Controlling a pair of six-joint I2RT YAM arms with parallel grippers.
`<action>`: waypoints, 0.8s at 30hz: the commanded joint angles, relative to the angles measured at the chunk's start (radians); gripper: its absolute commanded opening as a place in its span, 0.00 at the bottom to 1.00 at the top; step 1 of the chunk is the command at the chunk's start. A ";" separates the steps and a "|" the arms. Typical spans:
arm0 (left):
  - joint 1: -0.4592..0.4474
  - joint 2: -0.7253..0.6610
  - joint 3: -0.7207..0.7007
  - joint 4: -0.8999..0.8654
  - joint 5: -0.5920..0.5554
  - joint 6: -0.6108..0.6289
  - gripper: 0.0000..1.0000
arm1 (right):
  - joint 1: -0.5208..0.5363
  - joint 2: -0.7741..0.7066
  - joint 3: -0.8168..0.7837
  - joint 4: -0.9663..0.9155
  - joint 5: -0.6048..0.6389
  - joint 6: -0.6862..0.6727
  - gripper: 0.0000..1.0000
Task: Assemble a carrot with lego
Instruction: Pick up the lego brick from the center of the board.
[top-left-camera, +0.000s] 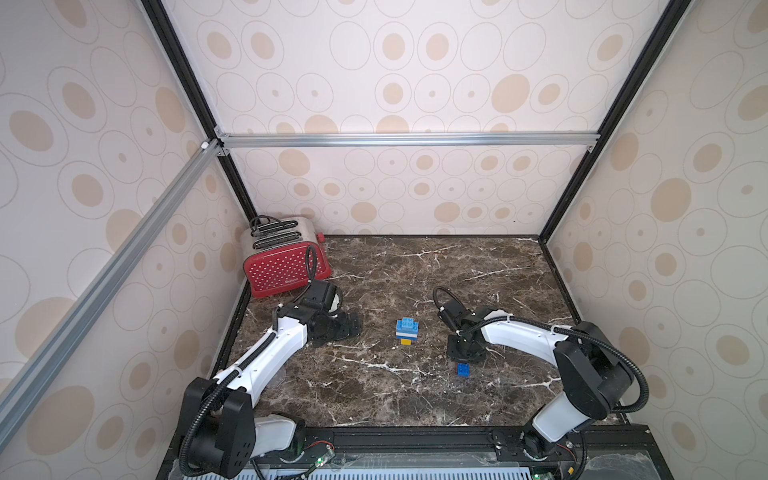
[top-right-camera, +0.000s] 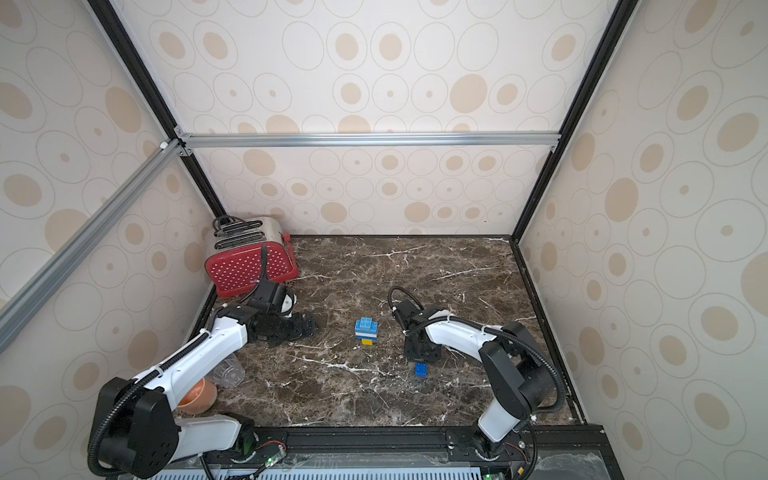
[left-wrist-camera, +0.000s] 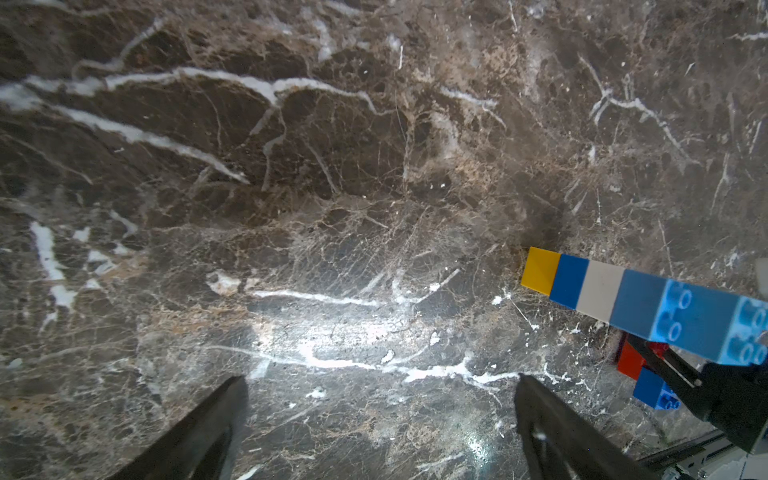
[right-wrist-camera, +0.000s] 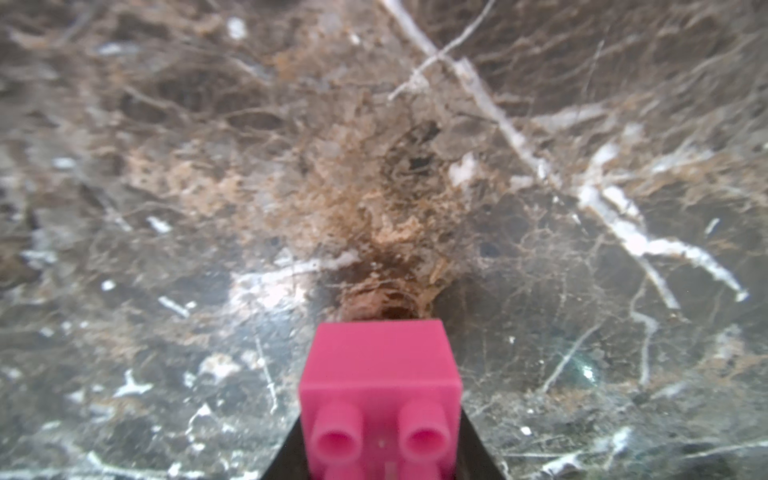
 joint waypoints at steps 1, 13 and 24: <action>0.008 -0.005 -0.003 0.000 -0.016 -0.005 0.99 | -0.003 -0.041 0.067 -0.047 -0.027 -0.073 0.31; 0.008 -0.012 -0.001 -0.001 -0.010 0.010 0.99 | 0.074 0.100 0.578 -0.364 -0.032 -0.501 0.23; 0.007 -0.018 -0.008 -0.003 -0.001 0.029 0.99 | 0.124 0.262 0.917 -0.499 -0.080 -0.788 0.20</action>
